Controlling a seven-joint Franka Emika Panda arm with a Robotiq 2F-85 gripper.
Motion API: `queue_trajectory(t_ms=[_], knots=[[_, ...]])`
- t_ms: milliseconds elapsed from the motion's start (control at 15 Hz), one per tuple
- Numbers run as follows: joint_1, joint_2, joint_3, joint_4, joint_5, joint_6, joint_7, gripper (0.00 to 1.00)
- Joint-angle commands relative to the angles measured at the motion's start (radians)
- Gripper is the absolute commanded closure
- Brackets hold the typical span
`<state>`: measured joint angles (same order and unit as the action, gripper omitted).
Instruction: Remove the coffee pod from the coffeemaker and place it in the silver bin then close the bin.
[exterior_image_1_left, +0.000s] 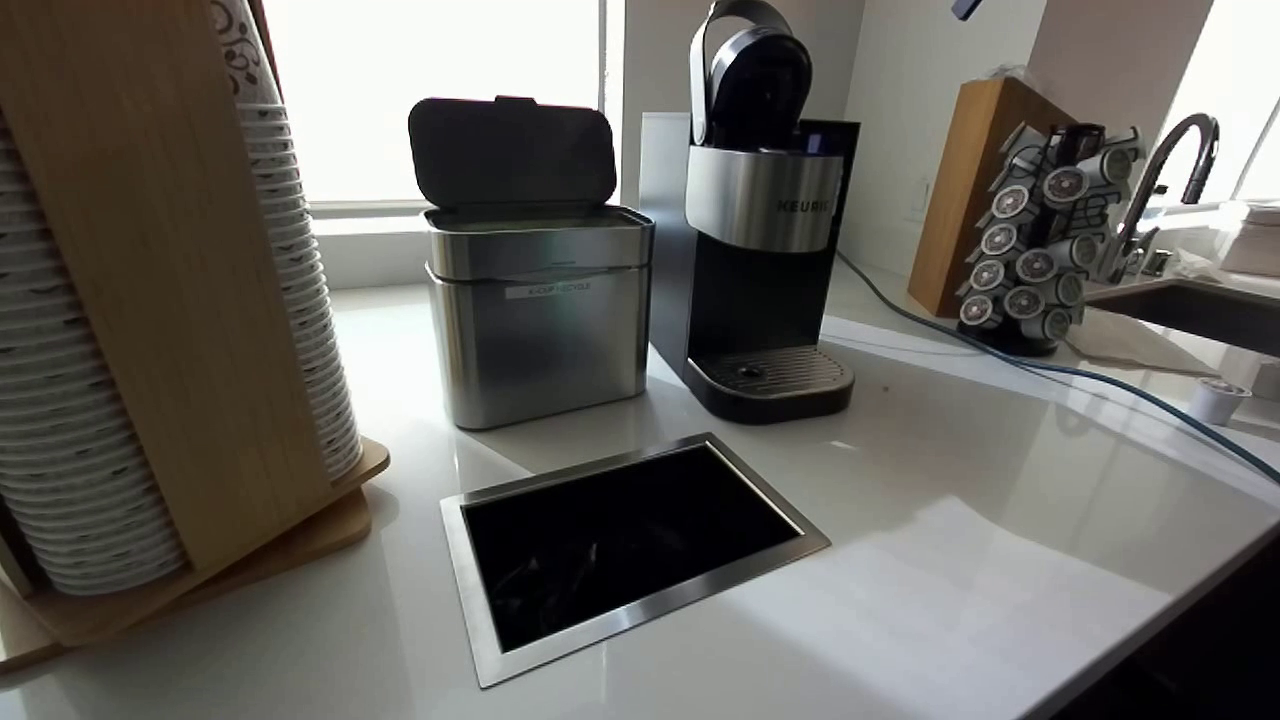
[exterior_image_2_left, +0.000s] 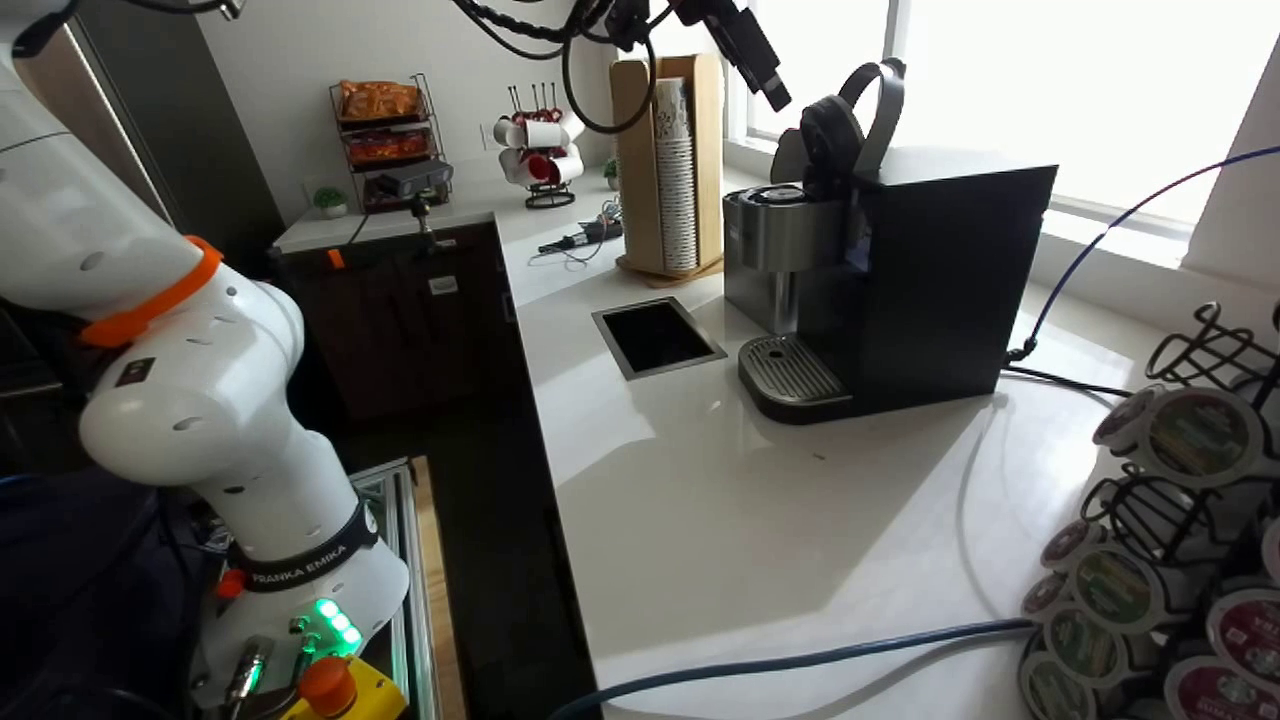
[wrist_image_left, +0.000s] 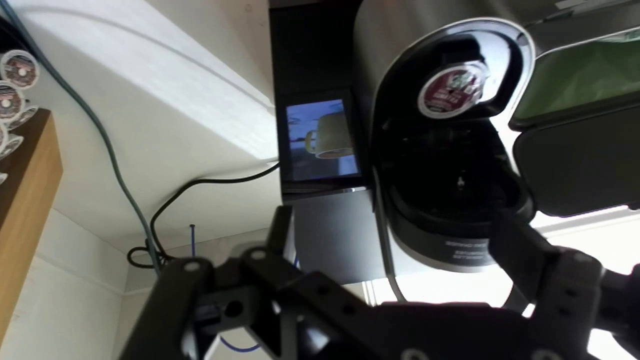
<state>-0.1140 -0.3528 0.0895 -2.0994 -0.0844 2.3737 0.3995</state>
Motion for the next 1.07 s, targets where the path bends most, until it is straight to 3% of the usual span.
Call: queue_trajectory(t_ms=[0, 200, 333, 1000], knots=[[0.049, 0.063, 0.008, 0.063, 0.071, -0.032, 0.02, 0.0], [0.078, 0.107, -0.013, 0.074, 0.156, -0.029, -0.003, 0.0], [0.068, 0.084, -0.003, 0.051, 0.119, -0.008, 0.009, 0.0], [0.091, 0.245, -0.019, 0.154, 0.132, -0.032, -0.076, 0.0]])
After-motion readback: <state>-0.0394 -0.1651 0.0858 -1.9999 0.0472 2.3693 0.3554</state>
